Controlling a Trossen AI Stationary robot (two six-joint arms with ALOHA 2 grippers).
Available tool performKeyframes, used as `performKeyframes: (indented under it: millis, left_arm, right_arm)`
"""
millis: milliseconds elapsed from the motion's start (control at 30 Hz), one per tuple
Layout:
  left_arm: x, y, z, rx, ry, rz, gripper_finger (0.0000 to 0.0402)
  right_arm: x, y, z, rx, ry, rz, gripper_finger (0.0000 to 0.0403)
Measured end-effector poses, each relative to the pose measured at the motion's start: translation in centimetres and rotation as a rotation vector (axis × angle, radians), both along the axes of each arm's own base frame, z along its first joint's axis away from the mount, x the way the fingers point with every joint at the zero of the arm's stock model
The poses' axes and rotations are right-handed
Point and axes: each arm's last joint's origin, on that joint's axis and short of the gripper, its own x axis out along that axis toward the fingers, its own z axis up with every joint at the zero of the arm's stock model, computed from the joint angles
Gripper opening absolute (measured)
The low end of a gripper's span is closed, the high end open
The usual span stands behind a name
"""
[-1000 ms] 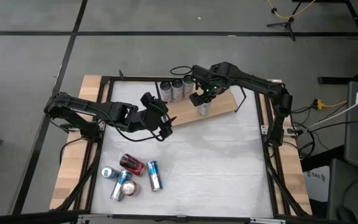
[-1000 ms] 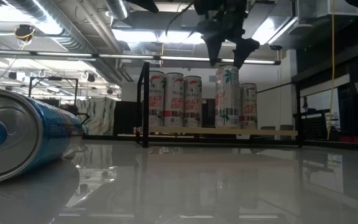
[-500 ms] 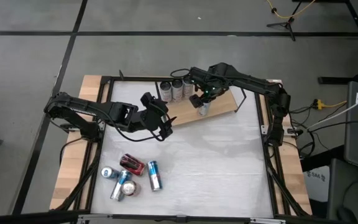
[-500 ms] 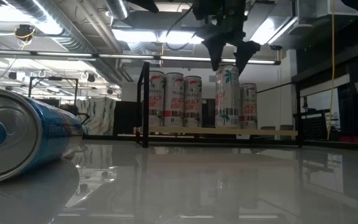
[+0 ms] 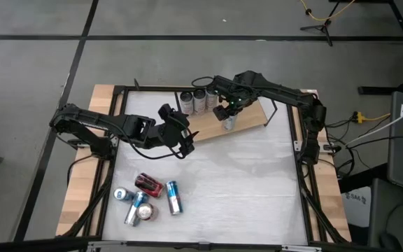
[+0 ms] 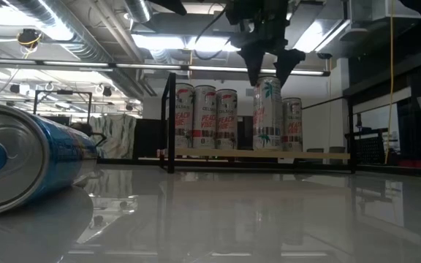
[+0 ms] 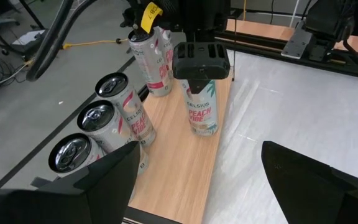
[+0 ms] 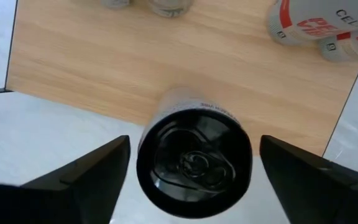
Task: Place canned beverage on shelf
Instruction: Put the white pink soda can on the shelf aligned with the other white pink soda cans
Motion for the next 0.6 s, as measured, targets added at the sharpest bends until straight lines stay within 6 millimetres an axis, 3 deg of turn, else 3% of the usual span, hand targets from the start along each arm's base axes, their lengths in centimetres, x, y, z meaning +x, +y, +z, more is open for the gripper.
performKeyframes:
  millis: [333, 600]
  left_arm:
    - [0.00, -0.01, 0.00, 0.000, 0.000, 0.000, 0.0329]
    - [0.00, 0.00, 0.00, 0.000, 0.000, 0.000, 0.0329]
  right_arm:
    - [0.03, 0.07, -0.01, 0.024, -0.009, 0.006, 0.0260]
    - [0.08, 0.08, 0.03, 0.016, -0.006, 0.104, 0.0251]
